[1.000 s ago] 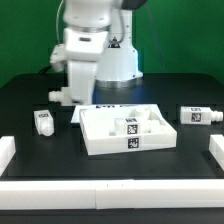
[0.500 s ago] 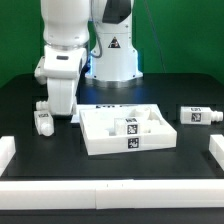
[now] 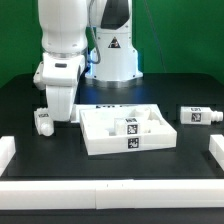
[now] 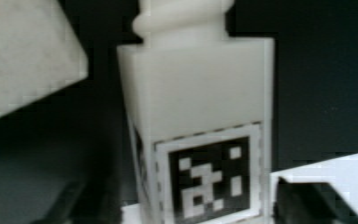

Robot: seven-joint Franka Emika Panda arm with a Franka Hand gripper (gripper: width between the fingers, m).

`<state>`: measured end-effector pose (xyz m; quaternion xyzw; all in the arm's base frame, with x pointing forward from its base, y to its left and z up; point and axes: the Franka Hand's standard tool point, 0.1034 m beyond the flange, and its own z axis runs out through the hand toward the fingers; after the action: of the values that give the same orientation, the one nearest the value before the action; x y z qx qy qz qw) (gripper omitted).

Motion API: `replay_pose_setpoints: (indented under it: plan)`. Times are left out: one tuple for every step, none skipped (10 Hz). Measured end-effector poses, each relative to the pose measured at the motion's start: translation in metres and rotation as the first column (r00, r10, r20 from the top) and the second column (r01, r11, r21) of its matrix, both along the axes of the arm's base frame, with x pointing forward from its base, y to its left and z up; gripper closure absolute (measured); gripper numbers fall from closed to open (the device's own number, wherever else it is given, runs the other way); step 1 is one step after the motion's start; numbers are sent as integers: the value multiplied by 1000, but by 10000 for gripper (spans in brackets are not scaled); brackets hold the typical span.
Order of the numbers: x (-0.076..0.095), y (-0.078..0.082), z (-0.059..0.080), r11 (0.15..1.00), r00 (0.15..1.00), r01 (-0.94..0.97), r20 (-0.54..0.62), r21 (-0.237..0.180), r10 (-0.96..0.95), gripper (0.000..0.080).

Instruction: Assemble square table

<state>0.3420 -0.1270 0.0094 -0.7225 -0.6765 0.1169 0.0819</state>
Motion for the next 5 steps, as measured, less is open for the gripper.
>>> replay_pose_setpoints:
  plan:
    - [0, 0, 0, 1000, 1000, 0, 0, 0, 0, 253]
    - [0, 0, 1, 1000, 1000, 1, 1, -1, -1, 171]
    - [2, -1, 11, 997, 997, 73, 7, -24, -73, 156]
    - [4, -2, 28, 990, 991, 132, 18, -47, -132, 156]
    - [7, -2, 41, 981, 983, 186, 25, -60, -184, 151]
